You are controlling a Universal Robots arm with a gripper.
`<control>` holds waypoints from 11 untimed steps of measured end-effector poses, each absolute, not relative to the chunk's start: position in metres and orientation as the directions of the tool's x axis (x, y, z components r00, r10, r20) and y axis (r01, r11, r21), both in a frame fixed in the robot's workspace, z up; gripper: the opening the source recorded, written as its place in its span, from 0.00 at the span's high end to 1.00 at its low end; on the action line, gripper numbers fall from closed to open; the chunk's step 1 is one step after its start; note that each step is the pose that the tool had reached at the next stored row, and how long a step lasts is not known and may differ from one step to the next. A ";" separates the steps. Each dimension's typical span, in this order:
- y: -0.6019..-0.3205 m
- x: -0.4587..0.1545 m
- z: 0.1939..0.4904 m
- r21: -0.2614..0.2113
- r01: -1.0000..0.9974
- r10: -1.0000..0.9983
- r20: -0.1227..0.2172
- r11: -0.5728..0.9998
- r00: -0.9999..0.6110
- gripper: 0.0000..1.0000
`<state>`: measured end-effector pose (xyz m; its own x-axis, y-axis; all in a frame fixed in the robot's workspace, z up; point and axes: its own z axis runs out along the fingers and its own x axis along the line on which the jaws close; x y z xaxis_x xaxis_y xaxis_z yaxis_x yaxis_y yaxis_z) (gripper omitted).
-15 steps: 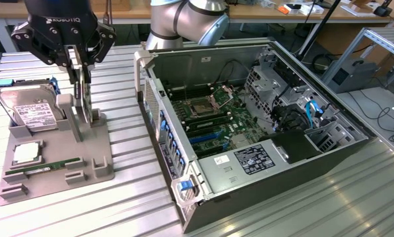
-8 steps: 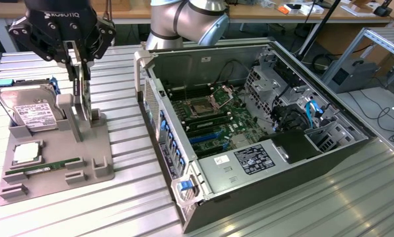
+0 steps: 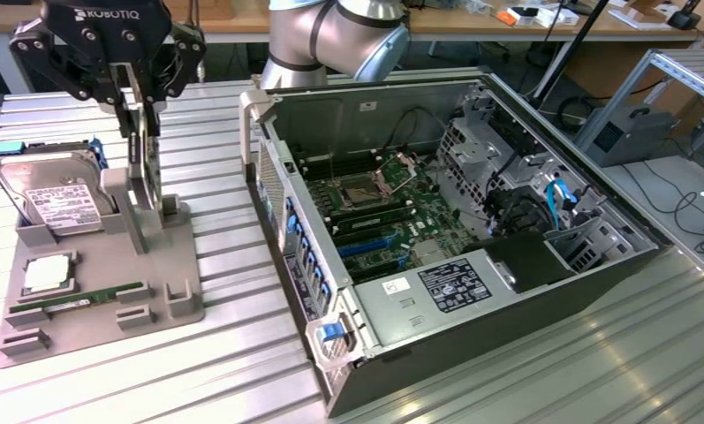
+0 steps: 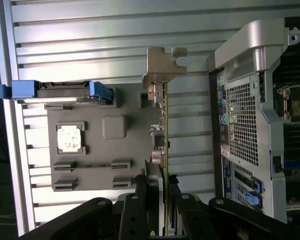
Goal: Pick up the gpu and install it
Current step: 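Pick up the gpu and move the gpu toward the slot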
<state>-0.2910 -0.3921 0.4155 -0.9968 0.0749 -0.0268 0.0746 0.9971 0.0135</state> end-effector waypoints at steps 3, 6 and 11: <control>-0.392 -0.291 0.418 0.014 0.075 0.075 -0.027 0.997 -0.997 0.73; -0.392 -0.291 0.422 0.014 0.075 0.075 -0.027 0.997 -0.997 0.73; -0.392 -0.291 0.427 0.014 0.075 0.075 -0.027 0.997 -0.997 0.73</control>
